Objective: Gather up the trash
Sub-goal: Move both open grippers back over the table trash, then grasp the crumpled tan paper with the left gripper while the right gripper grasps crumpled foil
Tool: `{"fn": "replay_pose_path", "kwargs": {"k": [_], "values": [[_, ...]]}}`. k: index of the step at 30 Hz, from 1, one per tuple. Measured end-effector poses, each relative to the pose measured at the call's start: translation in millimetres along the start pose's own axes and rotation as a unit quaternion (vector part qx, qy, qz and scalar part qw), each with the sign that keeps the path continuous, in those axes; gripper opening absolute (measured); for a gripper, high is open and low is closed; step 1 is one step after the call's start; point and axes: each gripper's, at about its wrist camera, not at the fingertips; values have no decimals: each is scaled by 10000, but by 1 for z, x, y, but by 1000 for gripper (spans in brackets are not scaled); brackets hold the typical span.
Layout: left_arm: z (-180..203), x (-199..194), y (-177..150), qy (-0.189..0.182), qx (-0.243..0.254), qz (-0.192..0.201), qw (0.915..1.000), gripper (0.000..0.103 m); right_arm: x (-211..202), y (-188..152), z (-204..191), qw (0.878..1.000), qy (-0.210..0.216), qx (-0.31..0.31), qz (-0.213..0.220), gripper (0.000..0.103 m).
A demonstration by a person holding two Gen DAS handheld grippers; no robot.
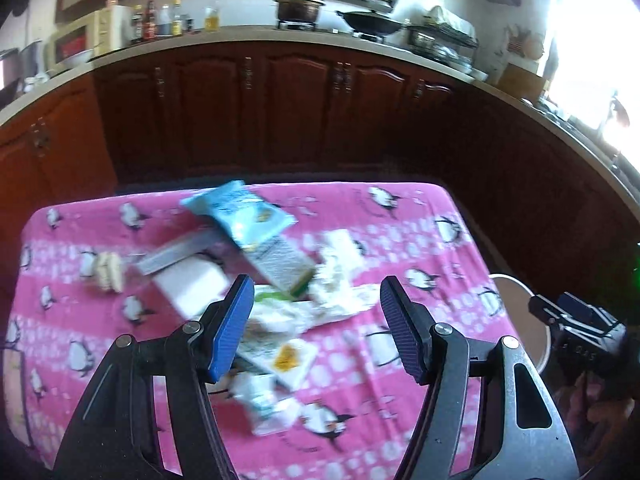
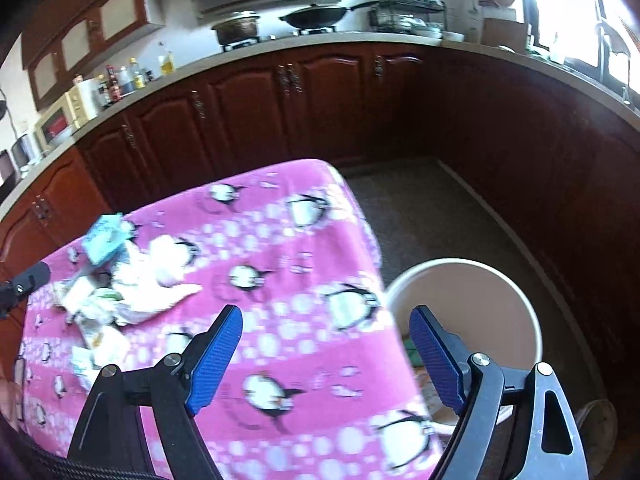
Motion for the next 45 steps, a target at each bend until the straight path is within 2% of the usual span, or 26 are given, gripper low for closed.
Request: {"fn": "replay_pose_path", "kwargs": {"k": [9, 19, 23, 27, 33, 42, 45], "values": [[-53, -21, -10, 298, -347, 137, 9989, 65, -13, 1, -69, 9986, 277, -418, 163, 86], [-138, -39, -22, 276, -749, 75, 9968, 65, -15, 2, -129, 9933, 685, -919, 140, 88], [-171, -36, -30, 249, -788, 45, 9966, 77, -10, 1, -149, 9903, 790, -1144, 53, 88], [-201, -17, -33, 436, -790, -235, 9956, 78, 0, 0, -165, 9871, 897, -1329, -25, 88], [-242, 23, -25, 495, -1242, -559, 9894, 78, 21, 5, -184, 9823, 994, -1576, -193, 88], [-268, 92, 11, 592, -1467, -869, 9836, 78, 82, 31, -177, 9837, 942, -1342, -736, 88], [-269, 115, 17, 604, -1470, -1081, 9814, 78, 105, 39, -178, 9801, 1180, -1234, -1015, 88]]}}
Point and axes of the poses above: each gripper's, at about its wrist camera, not at the fingertips, and x roughly the way its jaws point, z to its right, y to its top, and after that the axes turned 9 degrees about -z, right-handed
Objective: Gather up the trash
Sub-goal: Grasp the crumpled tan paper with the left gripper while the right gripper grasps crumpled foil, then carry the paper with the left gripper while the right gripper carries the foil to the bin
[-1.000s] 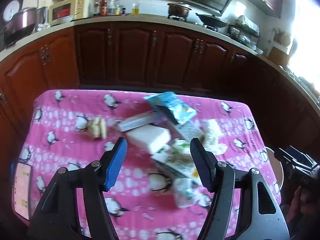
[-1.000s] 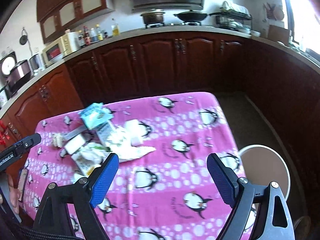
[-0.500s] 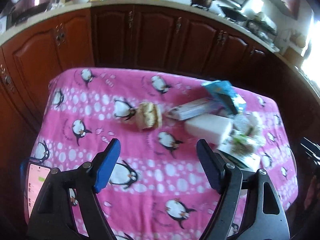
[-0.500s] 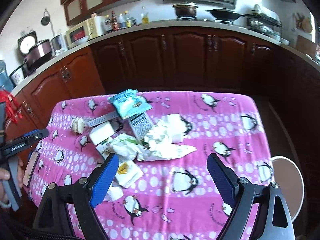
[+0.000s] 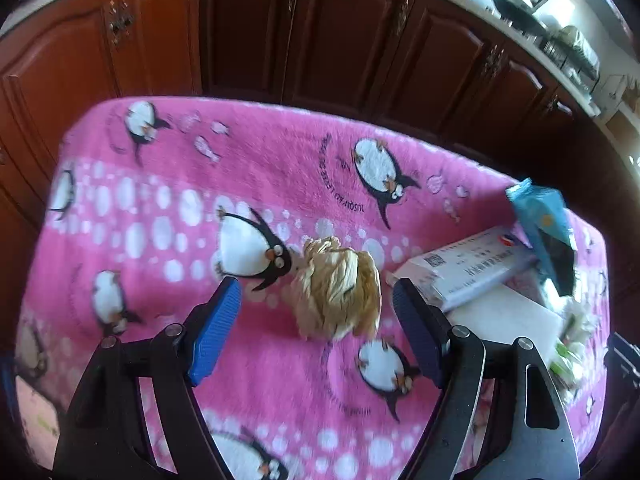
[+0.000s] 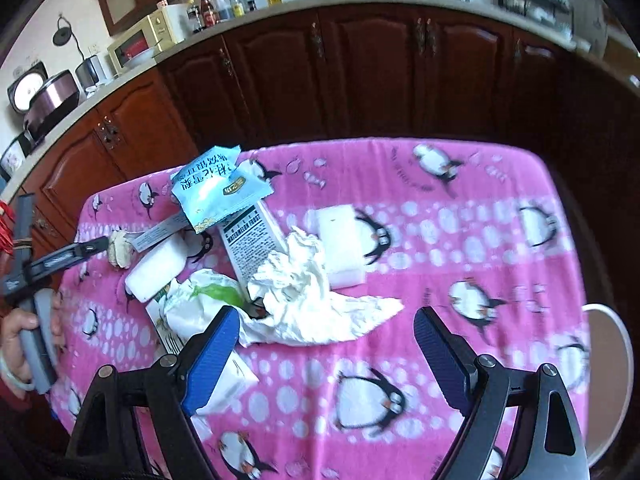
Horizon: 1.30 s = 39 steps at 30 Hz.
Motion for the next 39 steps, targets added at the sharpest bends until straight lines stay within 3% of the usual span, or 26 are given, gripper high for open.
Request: {"fn": "replay_pose_path", "kwargs": {"k": [3, 4, 6, 8, 11, 17, 25, 30, 39], "values": [[4, 13, 5, 97, 54, -94, 9999, 74, 21, 7, -2, 9993, 273, 41, -254, 88], [5, 15, 6, 78, 50, -96, 9999, 69, 30, 8, -2, 9988, 338, 93, -332, 82], [6, 21, 8, -17, 33, -253, 9997, 28, 47, 11, 1, 9972, 466, 227, -534, 60], [7, 24, 9, -73, 65, -325, 9994, 25, 58, 10, 9, 9936, 762, 490, -678, 30], [8, 16, 6, -111, 123, -260, 9995, 22, 55, 4, 21, 9884, 1162, 804, -555, 21], [2, -26, -5, -484, 30, 11, 9988, 22, 2, -11, 23, 9928, 1078, 509, 84, 15], [31, -107, -40, -823, 656, 498, 9932, 22, -63, -32, 22, 9938, 902, 212, 622, 15], [74, -139, -62, -658, 1147, 781, 9881, 22, -84, -45, 18, 9943, 731, 130, 764, 15], [158, -162, -92, -572, 1891, 1175, 9732, 22, -108, -65, 18, 9946, 469, 70, 928, 15]]}}
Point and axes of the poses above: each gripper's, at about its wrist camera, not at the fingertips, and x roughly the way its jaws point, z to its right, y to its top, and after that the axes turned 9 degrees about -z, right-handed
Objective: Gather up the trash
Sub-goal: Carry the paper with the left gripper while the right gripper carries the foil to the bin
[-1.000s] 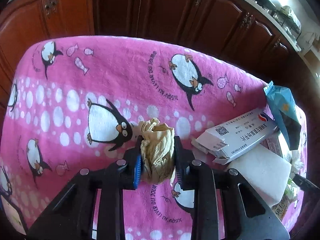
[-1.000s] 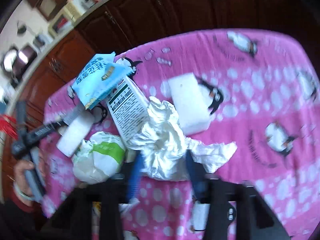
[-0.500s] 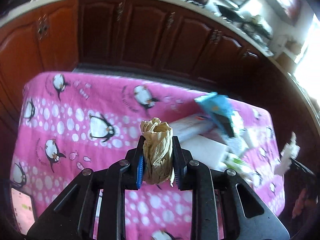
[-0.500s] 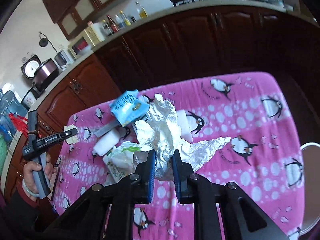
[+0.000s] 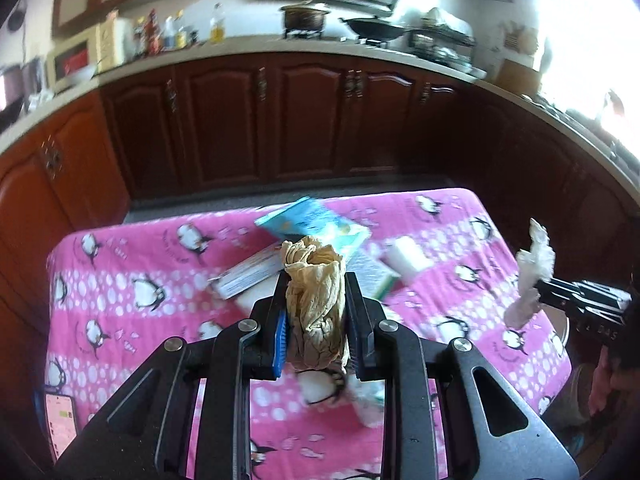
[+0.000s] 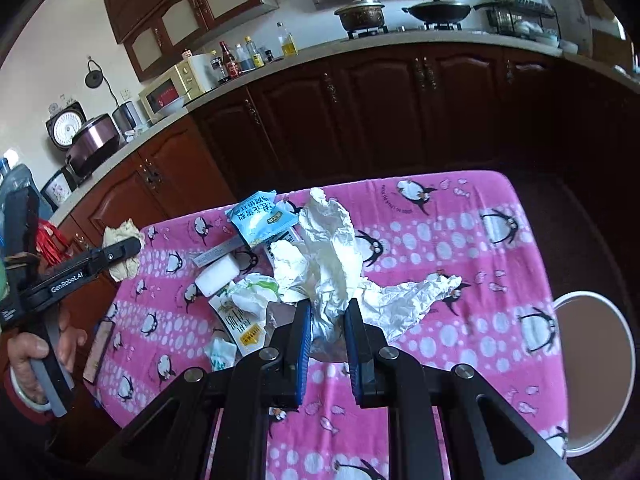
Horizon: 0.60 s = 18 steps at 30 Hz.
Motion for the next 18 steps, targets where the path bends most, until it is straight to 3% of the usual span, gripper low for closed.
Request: {"fn": "replay_pose_path", "kwargs": {"k": [18], "values": [[138, 18, 19, -750, 921, -88, 9929, 22, -64, -27, 68, 9971, -552, 417, 319, 15]]}}
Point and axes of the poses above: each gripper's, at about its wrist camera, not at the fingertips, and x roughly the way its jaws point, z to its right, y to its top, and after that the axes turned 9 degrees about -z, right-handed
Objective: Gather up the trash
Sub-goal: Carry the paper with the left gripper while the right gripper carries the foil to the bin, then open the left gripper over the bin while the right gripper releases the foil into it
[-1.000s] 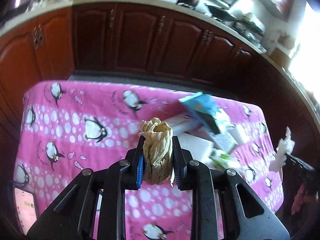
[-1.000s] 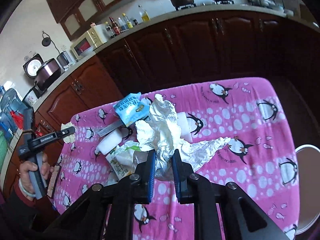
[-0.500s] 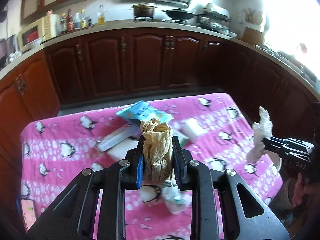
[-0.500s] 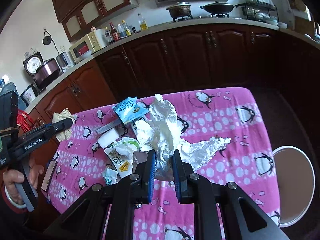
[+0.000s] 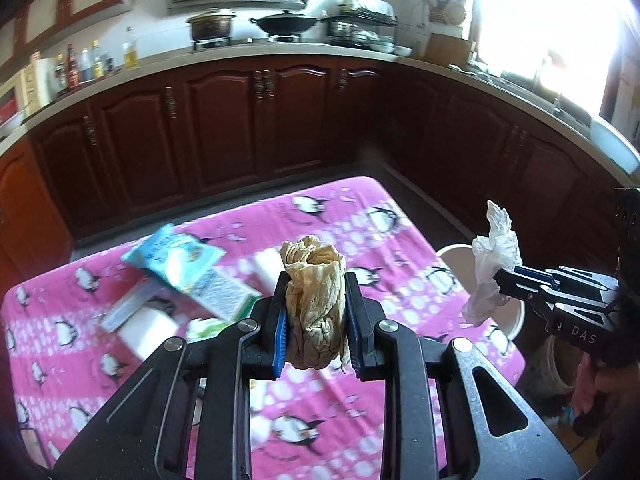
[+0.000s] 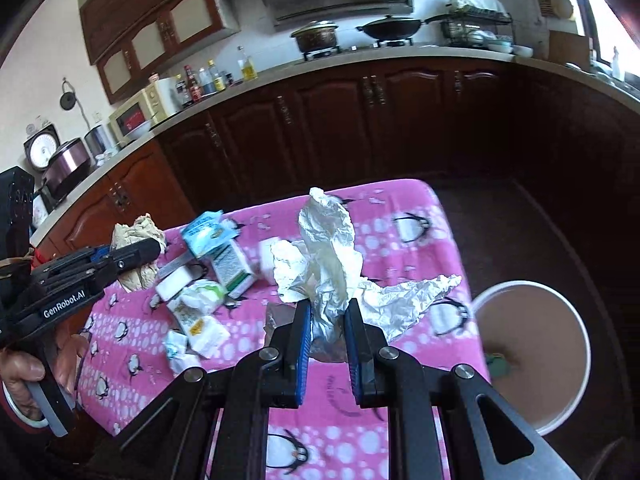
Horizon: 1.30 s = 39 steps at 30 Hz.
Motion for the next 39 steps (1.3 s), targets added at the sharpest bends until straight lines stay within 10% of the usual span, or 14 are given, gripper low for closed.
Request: {"fn": "replay_pose_path", "kwargs": {"k": [16, 27, 30, 32, 34, 39], "values": [[86, 56, 30, -955, 269, -364, 9944, 22, -34, -18, 94, 9957, -698, 603, 58, 15], [149, 130, 46, -2281, -178, -1073, 9675, 23, -30, -38, 179, 9852, -1174, 1208, -320, 15], [161, 150, 47, -2565, -348, -1264, 9576, 35, -19, -44, 196, 9815, -1265, 1352, -491, 15], [166, 158, 47, -2552, -409, -1370, 9563, 65, -10, -46, 209, 9773, -1391, 1468, -635, 21], [166, 160, 47, -2548, -491, -1384, 9558, 68, -3, -48, 219, 9706, -1605, 1633, -742, 45], [156, 154, 42, -2344, -422, -1379, 9614, 68, -4, -54, 226, 9698, -1513, 1803, -646, 48]]}}
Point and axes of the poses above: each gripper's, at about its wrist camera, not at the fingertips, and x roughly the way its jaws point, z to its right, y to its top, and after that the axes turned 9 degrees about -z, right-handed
